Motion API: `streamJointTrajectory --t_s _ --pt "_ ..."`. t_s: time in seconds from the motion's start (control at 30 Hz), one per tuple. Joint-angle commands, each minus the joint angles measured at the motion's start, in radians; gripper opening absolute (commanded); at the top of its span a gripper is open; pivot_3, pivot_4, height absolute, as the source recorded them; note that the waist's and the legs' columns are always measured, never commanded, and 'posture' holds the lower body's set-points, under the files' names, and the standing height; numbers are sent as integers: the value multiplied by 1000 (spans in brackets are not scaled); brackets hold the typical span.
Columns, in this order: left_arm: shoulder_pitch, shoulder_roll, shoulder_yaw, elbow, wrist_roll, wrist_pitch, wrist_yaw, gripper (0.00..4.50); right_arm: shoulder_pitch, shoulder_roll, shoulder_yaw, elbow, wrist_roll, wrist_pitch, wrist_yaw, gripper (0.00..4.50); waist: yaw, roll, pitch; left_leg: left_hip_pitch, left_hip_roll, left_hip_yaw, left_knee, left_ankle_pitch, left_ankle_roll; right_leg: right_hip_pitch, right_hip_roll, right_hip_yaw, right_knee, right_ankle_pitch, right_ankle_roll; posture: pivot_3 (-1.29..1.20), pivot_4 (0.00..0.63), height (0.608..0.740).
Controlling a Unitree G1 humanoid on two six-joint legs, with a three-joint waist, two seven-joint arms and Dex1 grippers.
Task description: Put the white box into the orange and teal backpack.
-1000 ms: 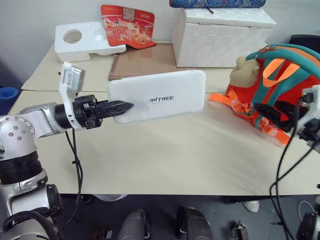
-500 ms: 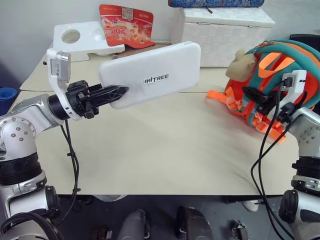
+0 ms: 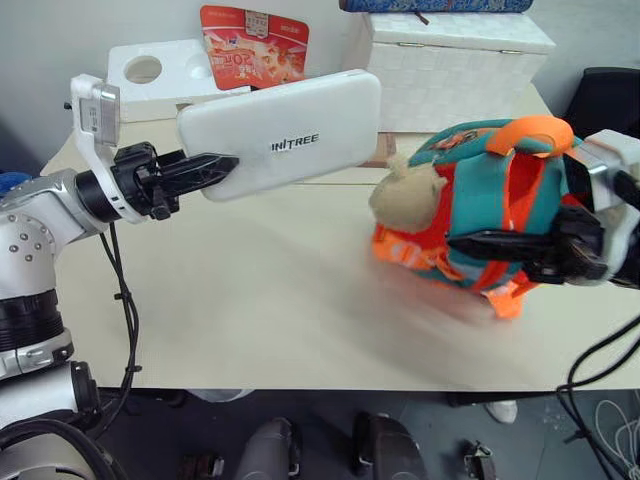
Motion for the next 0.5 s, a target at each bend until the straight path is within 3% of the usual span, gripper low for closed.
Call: streamJointTrajectory --t_s 0.03,0.27,0.5 --pt "-32 11 -7 -23 -12 -29 -54 1233 22 -42 -51 -16 48 6 15 48 1 -2 1 0 0 0 0 0 0 0 0 0 0 0 0 0 150 740" --pt "-48 -30 -159 -17 145 -208 -121 1233 101 -88 -48 11 5 -34 73 48 16 -2 1 0 0 0 1 0 0 0 0 0 0 0 0 0 150 740" --pt "-164 -93 -305 70 336 -426 -200 1233 151 -124 -56 26 -13 -56 147 48 27 -3 2 -2 -1 0 2 -1 2 0 0 -1 0 0 1 0 150 740"
